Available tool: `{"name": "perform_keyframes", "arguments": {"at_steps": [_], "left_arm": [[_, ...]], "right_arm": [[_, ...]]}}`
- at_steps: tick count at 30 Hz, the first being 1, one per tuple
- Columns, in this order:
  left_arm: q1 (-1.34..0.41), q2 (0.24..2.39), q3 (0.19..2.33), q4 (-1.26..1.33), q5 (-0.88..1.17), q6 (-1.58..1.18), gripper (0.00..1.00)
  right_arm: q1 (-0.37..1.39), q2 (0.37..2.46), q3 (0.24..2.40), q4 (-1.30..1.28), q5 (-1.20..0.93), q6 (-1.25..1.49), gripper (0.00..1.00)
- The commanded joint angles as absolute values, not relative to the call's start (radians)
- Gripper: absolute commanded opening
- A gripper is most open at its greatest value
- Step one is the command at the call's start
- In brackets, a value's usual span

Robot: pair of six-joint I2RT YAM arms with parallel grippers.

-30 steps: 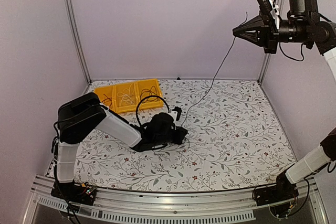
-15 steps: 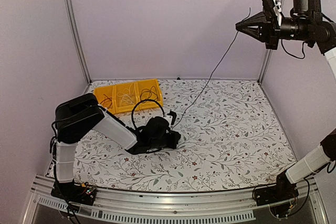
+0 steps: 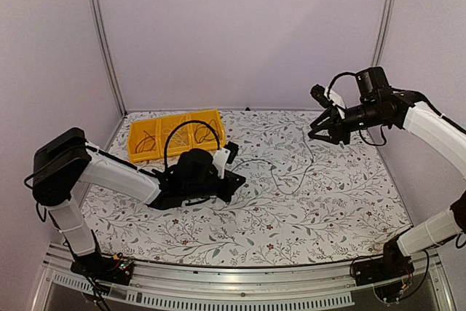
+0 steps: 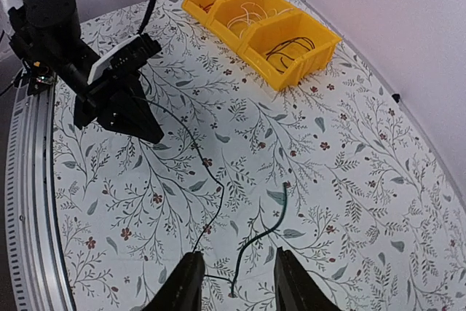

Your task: Untangle the cables

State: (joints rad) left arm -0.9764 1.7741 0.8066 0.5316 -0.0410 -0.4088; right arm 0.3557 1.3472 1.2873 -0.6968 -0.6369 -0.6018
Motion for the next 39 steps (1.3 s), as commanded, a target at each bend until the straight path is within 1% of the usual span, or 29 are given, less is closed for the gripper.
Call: {"name": "perform_keyframes", "arguments": {"at_steps": [1, 3, 5, 13, 15, 16, 18, 22, 28, 32, 33, 36, 39], "left_arm": [[-0.969, 1.719, 0.805, 0.431, -0.016, -0.321, 0.00], [-0.968, 1.703, 0.813, 0.418, -0.015, -0.302, 0.00], [-0.969, 1.691, 0.826, 0.403, -0.016, -0.284, 0.00], [-0.969, 1.684, 0.871, 0.365, -0.010, -0.275, 0.00], [-0.968, 1.684, 0.871, 0.367, -0.008, -0.289, 0.00], [-0.970, 1.686, 0.871, 0.367, -0.010, -0.296, 0.00], [-0.969, 1.686, 0.868, 0.369, -0.013, -0.311, 0.00], [-0.968, 1.689, 0.852, 0.397, -0.008, -0.350, 0.00], [-0.969, 1.697, 0.849, 0.415, -0.008, -0.383, 0.00], [-0.969, 1.697, 0.845, 0.425, -0.008, -0.395, 0.00], [-0.968, 1.697, 0.845, 0.425, -0.008, -0.398, 0.00], [-0.968, 1.697, 0.842, 0.427, -0.008, -0.405, 0.00], [-0.968, 1.699, 0.831, 0.440, -0.008, -0.416, 0.00]], "right_arm": [[0.355, 1.354, 1.241, -0.686, -0.655, -0.624, 0.52], [0.358, 1.357, 1.231, -0.702, -0.683, -0.639, 0.60], [0.372, 1.352, 1.220, -0.702, -0.690, -0.651, 0.66], [0.517, 1.437, 1.132, -0.639, -0.670, -0.647, 0.70], [0.528, 1.473, 1.117, -0.569, -0.637, -0.608, 0.73], [0.531, 1.497, 1.107, -0.517, -0.592, -0.562, 0.74], [0.535, 1.524, 1.089, -0.458, -0.587, -0.499, 0.74], [0.566, 1.570, 1.062, -0.345, -0.614, -0.455, 0.74], [0.639, 1.717, 1.109, -0.305, -0.632, -0.409, 0.74], [0.649, 1.783, 1.115, -0.254, -0.641, -0.357, 0.73], [0.650, 1.806, 1.123, -0.254, -0.643, -0.351, 0.71], [0.649, 1.833, 1.131, -0.242, -0.653, -0.339, 0.59], [0.649, 1.824, 1.127, -0.222, -0.697, -0.334, 0.54]]}}
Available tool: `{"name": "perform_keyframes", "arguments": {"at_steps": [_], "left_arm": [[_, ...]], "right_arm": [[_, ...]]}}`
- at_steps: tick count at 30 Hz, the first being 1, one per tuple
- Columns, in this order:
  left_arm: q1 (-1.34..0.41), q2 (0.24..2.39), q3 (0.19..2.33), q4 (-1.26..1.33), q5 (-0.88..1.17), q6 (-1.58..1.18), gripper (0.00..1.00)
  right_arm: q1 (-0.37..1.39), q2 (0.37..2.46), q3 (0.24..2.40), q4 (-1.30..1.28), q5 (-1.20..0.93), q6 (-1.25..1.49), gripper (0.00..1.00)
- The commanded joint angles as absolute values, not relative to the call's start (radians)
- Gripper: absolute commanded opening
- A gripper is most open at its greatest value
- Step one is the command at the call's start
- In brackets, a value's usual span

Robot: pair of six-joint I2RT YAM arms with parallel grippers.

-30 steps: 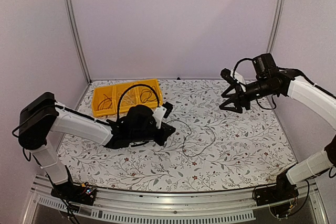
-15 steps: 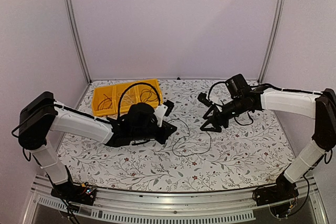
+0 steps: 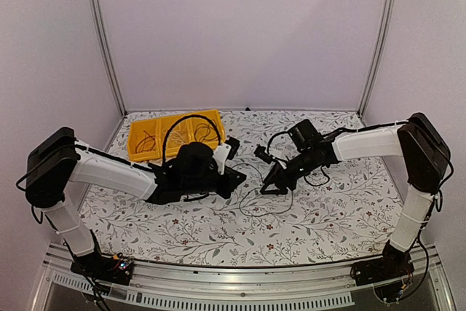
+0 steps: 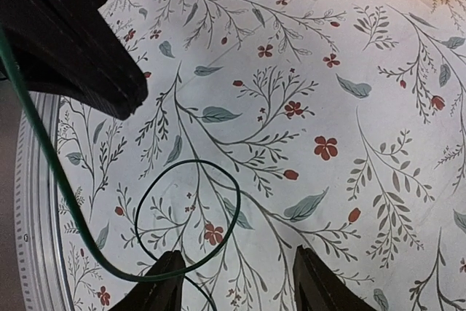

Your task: Untangle the cables

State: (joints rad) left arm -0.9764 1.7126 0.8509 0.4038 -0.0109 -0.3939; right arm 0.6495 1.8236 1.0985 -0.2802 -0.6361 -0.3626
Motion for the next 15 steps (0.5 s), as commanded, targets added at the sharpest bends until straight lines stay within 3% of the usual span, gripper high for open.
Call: {"name": "perform_keyframes", "arguments": {"at_steps": [1, 6, 7, 10, 12, 15], "left_arm": [[-0.968, 1.700, 0.828, 0.447, -0.008, -0.419, 0.00], [-0.969, 1.710, 0.827, 0.459, -0.008, -0.428, 0.00], [-0.968, 1.712, 0.827, 0.461, -0.008, -0.430, 0.00], [-0.968, 1.713, 0.827, 0.461, -0.008, -0.431, 0.00], [-0.969, 1.719, 0.830, 0.449, -0.008, -0.423, 0.02], [-0.968, 1.725, 0.849, 0.371, -0.028, -0.378, 0.21]], "right_arm": [[0.649, 1.817, 1.127, -0.218, -0.709, -0.332, 0.52], [0.650, 1.809, 1.134, -0.224, -0.735, -0.342, 0.37], [0.649, 1.809, 1.134, -0.225, -0.742, -0.346, 0.31], [0.650, 1.801, 1.142, -0.247, -0.738, -0.356, 0.01], [0.649, 1.787, 1.166, -0.289, -0.713, -0.365, 0.00], [0.637, 1.730, 1.216, -0.371, -0.722, -0.393, 0.00]]}}
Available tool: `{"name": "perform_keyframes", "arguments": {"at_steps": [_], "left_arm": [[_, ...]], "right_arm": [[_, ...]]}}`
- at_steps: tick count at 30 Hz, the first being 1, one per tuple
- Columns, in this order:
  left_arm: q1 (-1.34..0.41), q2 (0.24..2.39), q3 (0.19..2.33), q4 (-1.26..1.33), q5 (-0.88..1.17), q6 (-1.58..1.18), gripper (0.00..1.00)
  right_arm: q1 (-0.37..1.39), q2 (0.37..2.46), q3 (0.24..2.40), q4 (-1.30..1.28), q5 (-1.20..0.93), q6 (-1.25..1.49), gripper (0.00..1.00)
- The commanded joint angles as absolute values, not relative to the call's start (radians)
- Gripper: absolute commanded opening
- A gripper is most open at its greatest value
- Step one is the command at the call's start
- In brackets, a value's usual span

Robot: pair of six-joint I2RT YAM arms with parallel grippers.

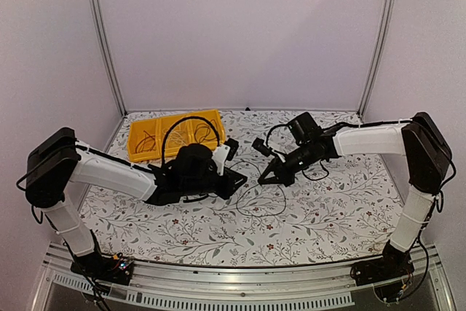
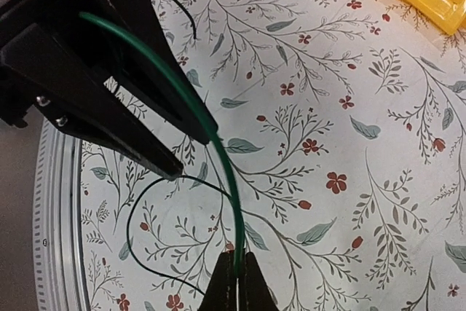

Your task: Untangle the cables

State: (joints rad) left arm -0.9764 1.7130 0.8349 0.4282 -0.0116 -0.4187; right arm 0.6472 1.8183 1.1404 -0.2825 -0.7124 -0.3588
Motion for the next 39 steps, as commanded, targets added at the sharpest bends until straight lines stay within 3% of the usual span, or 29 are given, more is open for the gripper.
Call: {"name": "perform_keyframes", "arguments": {"at_steps": [1, 4, 9, 14, 25, 30, 36, 39], "left_arm": [[-0.968, 1.722, 0.854, 0.337, -0.040, -0.360, 0.29], [-0.969, 1.688, 0.841, 0.257, -0.090, -0.312, 0.44], [-0.965, 1.593, 0.769, 0.198, -0.157, -0.267, 0.53], [-0.964, 1.493, 0.682, 0.196, -0.176, -0.263, 0.55], [-0.947, 1.244, 0.607, 0.300, -0.141, -0.258, 0.52], [-0.927, 1.282, 0.715, 0.277, -0.018, -0.261, 0.49], [-0.943, 1.358, 0.822, 0.340, 0.176, -0.257, 0.36], [-0.975, 1.414, 0.874, 0.353, 0.185, -0.239, 0.35]], "right_arm": [[0.630, 1.715, 1.238, -0.408, -0.732, -0.398, 0.00], [0.597, 1.660, 1.325, -0.519, -0.771, -0.403, 0.00], [0.553, 1.610, 1.400, -0.598, -0.768, -0.397, 0.00], [0.539, 1.589, 1.402, -0.611, -0.714, -0.389, 0.00], [0.541, 1.598, 1.384, -0.616, -0.749, -0.408, 0.00], [0.543, 1.586, 1.386, -0.625, -0.742, -0.450, 0.00], [0.543, 1.589, 1.418, -0.654, -0.781, -0.413, 0.00], [0.543, 1.602, 1.436, -0.674, -0.822, -0.389, 0.00]]}}
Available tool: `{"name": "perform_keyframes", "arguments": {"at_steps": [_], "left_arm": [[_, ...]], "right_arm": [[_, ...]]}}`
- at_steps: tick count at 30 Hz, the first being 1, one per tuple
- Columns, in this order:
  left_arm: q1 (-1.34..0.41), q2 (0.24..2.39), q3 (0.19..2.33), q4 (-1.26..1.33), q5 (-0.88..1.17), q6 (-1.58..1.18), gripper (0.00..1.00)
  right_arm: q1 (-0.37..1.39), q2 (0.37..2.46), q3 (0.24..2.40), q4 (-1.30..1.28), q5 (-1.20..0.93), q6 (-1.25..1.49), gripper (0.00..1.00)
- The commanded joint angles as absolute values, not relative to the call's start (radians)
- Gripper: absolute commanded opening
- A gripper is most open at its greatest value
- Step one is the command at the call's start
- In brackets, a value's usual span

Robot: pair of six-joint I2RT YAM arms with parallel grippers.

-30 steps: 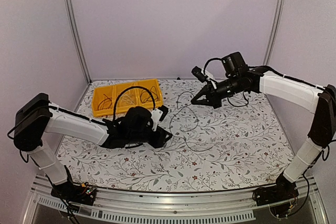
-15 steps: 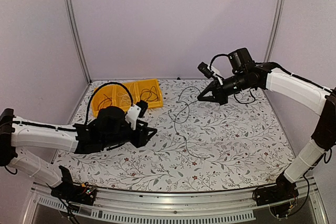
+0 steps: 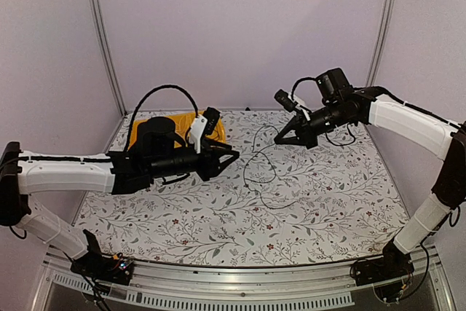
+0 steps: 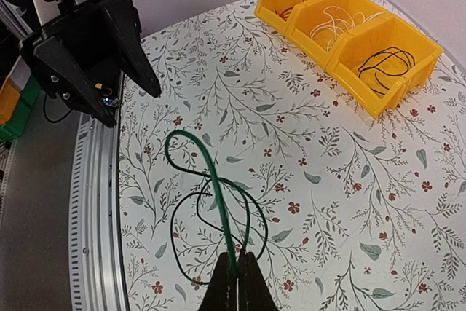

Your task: Untangle the cables

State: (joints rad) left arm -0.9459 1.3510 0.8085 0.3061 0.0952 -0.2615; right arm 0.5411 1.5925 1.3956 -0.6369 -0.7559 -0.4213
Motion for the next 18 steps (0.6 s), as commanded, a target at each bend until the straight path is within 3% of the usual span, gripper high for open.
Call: {"name": "perform_keyframes", "arguments": {"at_steps": [1, 5, 11, 16, 18], "left_arm": [[-0.982, 1.436, 0.894, 0.342, 0.167, -0.235, 0.36], [-0.988, 1.526, 0.982, 0.250, 0.040, -0.246, 0.43], [-0.984, 1.606, 1.031, 0.206, 0.006, -0.248, 0.40], [-0.977, 1.648, 1.056, 0.212, 0.039, -0.255, 0.24], [-0.974, 1.656, 1.062, 0.215, 0.042, -0.258, 0.12]], "right_arm": [[0.543, 1.606, 1.444, -0.684, -0.835, -0.389, 0.00], [0.543, 1.622, 1.474, -0.714, -0.881, -0.385, 0.00], [0.543, 1.606, 1.480, -0.722, -0.902, -0.380, 0.00], [0.543, 1.587, 1.463, -0.717, -0.901, -0.387, 0.00], [0.543, 1.582, 1.454, -0.713, -0.898, -0.388, 0.00]]}}
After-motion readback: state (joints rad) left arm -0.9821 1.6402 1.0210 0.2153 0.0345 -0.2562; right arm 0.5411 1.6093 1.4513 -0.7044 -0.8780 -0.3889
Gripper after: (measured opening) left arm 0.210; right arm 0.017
